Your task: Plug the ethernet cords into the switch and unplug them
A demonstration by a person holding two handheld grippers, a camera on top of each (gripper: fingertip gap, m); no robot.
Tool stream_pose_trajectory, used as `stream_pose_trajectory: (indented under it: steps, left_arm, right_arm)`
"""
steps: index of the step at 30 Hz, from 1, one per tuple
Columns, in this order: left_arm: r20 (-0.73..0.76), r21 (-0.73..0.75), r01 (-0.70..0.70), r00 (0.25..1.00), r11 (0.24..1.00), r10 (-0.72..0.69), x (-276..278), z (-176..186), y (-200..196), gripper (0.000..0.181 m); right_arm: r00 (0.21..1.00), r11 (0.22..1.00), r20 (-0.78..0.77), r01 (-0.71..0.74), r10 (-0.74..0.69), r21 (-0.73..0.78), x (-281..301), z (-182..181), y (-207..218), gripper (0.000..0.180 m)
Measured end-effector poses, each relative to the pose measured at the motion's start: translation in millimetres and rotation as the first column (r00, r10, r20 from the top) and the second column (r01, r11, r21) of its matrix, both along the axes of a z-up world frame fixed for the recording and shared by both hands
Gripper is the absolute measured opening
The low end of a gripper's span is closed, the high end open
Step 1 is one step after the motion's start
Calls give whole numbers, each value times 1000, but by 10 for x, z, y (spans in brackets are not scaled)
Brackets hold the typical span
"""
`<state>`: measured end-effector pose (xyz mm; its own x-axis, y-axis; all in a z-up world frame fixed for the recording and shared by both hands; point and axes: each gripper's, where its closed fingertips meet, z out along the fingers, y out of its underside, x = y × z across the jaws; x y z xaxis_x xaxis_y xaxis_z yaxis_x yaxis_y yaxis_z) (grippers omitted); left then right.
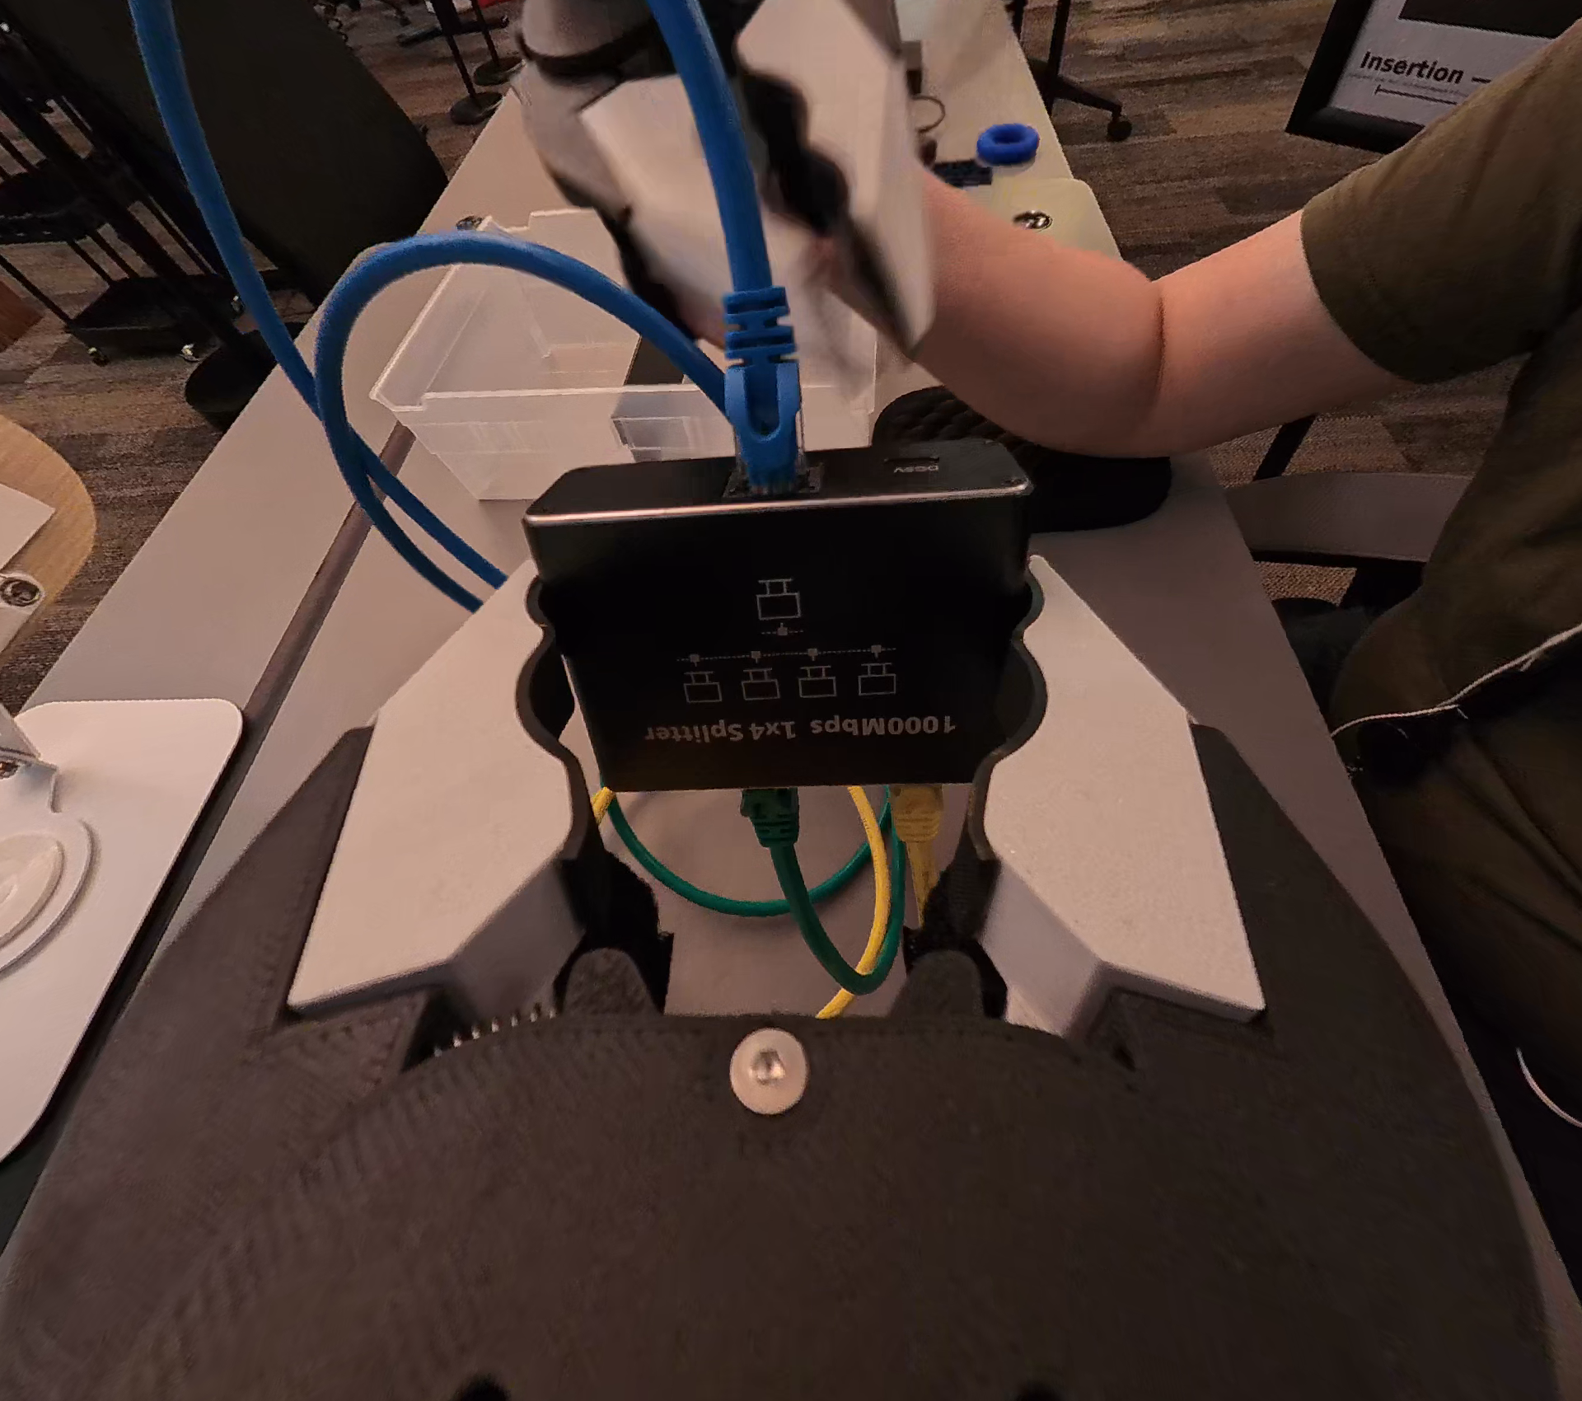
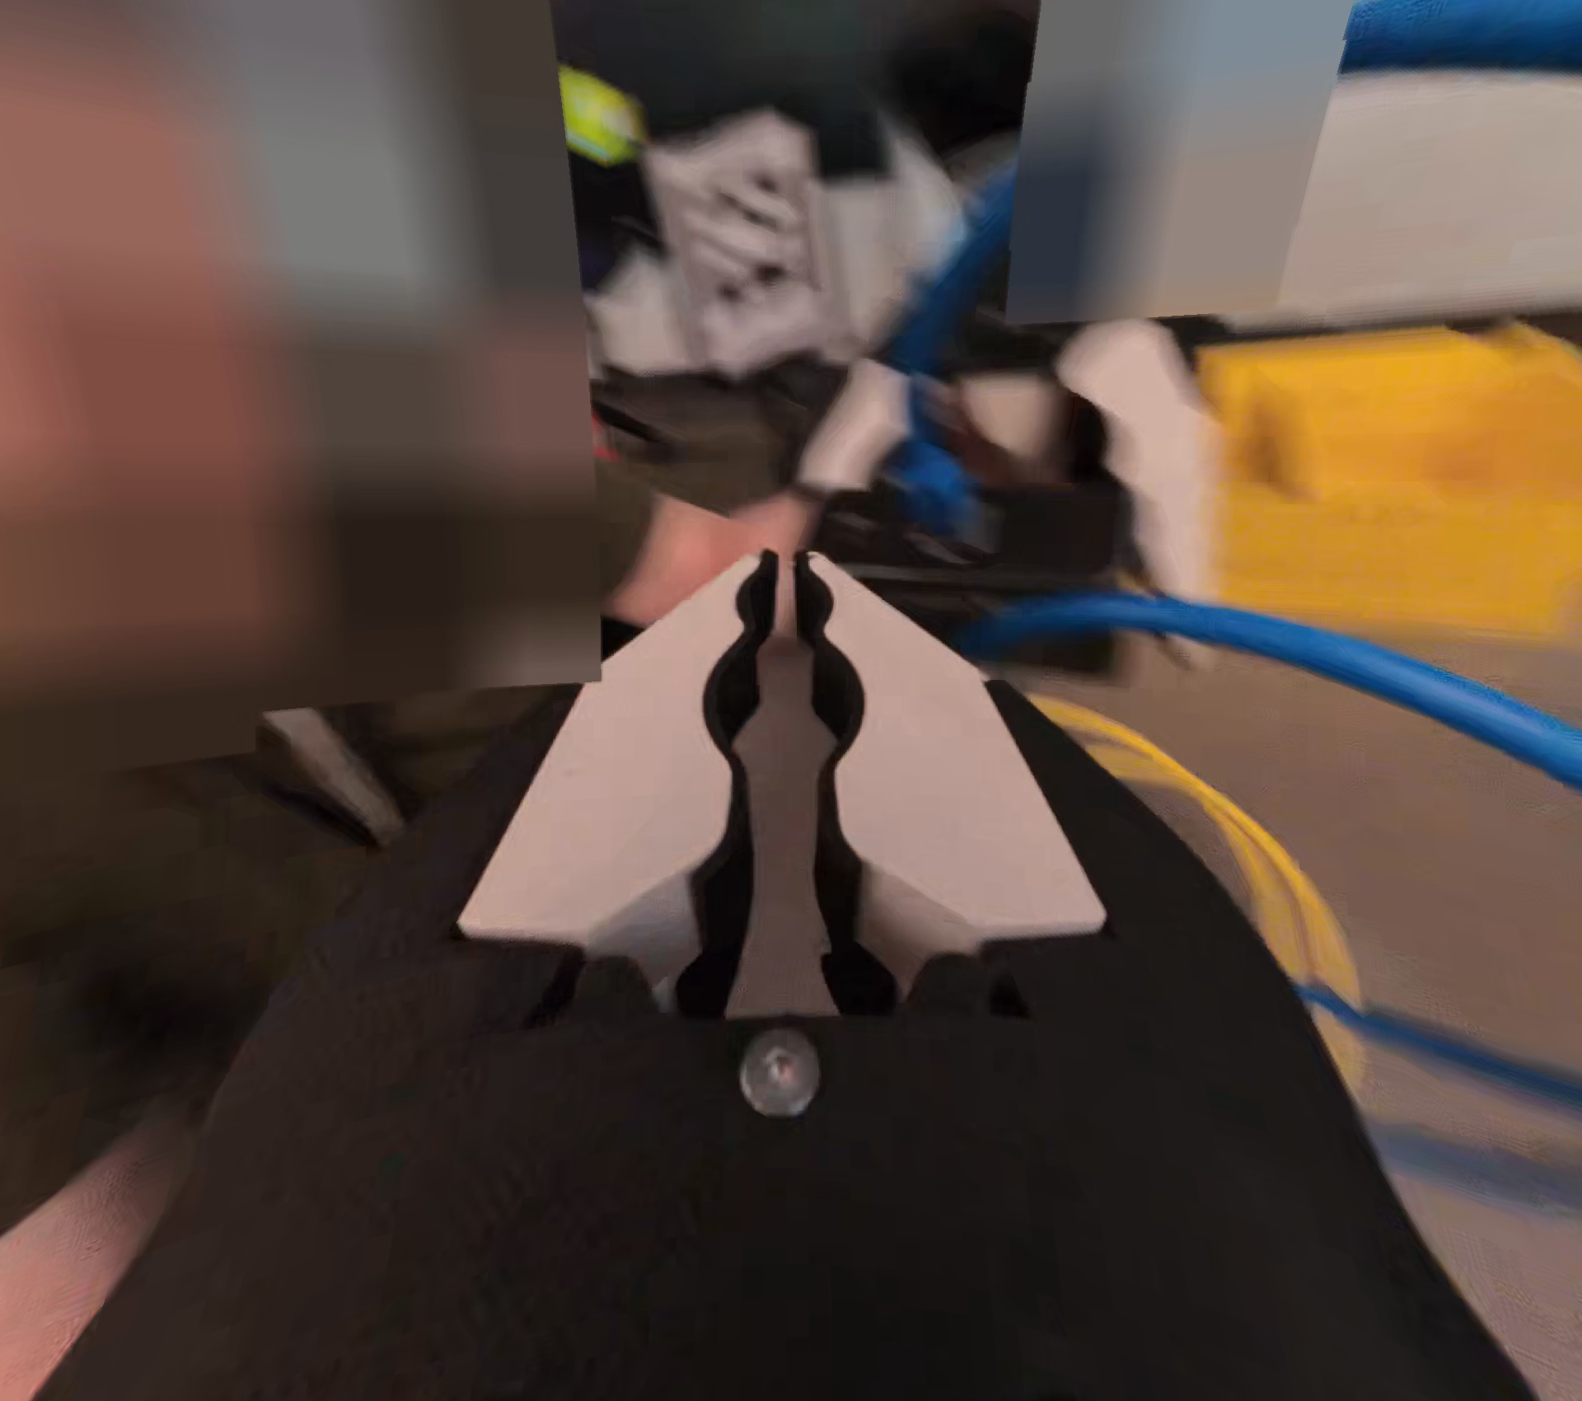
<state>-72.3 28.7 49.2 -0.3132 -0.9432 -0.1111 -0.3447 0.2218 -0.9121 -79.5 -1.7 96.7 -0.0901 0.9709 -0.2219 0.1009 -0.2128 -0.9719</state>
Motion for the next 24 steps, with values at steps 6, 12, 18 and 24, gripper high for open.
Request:
stream_pose_trajectory:
  steps: [6,12,18,24]
  left_arm:
    - [-59,36,-36,998,999,38,38,-136,64,102]
    - [-109,71,-56,992,996,64,68,-247,97,102]
    - [-170,104,-53,983,993,70,120,-389,81,102]
    - [-179,68,-41,982,997,52,143,-418,65,102]
  right_arm:
    - [903,938,276,278,-329,206,-11,-321,335,28]
    - [884,906,228,359,-407,225,39,-179,402,32]
    - [866,914,310,328,-391,238,50,-346,414,11]
    - [820,906,401,313,-408,284,105,-504,420,11]
